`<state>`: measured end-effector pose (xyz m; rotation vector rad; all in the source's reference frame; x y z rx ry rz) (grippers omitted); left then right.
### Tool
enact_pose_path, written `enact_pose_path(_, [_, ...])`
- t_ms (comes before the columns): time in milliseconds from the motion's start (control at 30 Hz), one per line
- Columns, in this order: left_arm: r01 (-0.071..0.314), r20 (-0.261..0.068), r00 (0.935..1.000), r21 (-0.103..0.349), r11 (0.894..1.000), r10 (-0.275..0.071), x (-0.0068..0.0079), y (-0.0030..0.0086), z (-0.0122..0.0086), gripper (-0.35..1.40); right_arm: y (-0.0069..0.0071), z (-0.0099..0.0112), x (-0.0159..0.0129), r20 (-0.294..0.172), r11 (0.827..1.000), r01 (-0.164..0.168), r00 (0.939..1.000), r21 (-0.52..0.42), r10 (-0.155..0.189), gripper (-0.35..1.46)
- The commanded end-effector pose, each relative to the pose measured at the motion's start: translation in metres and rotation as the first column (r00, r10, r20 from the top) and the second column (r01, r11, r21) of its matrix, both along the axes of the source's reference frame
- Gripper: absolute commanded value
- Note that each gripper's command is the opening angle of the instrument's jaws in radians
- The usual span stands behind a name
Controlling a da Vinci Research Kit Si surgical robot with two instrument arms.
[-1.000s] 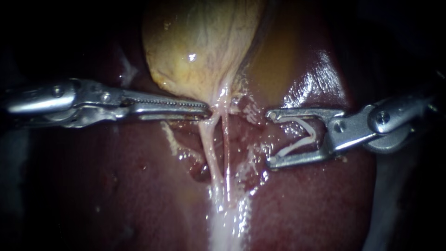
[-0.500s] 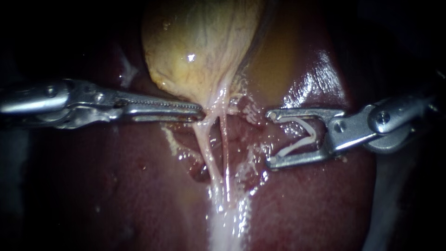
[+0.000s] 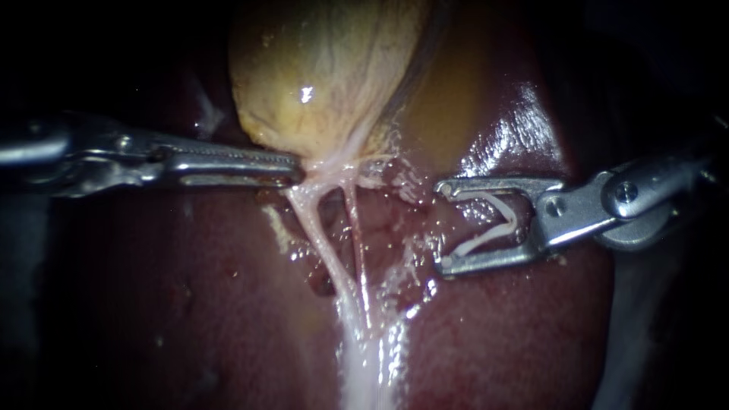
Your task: Grabbing gallbladder
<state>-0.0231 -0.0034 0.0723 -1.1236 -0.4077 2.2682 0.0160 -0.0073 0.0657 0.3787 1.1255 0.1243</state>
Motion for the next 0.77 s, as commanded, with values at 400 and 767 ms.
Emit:
enact_pose_path(400, [0.018,0.016,0.9997,-0.047,0.999,-0.017,0.001,0.0016,-0.0016,-0.35,0.0,0.0001,0.0,0.0,1.0,0.0,1.0,0.0,0.0,0.48])
enact_pose_path(767, [0.019,0.014,0.9997,-0.048,0.999,-0.018,0.001,0.0015,-0.0015,-0.35,0.0001,0.0,0.0,0.0,1.0,-0.001,1.0,0.0,0.001,0.48])
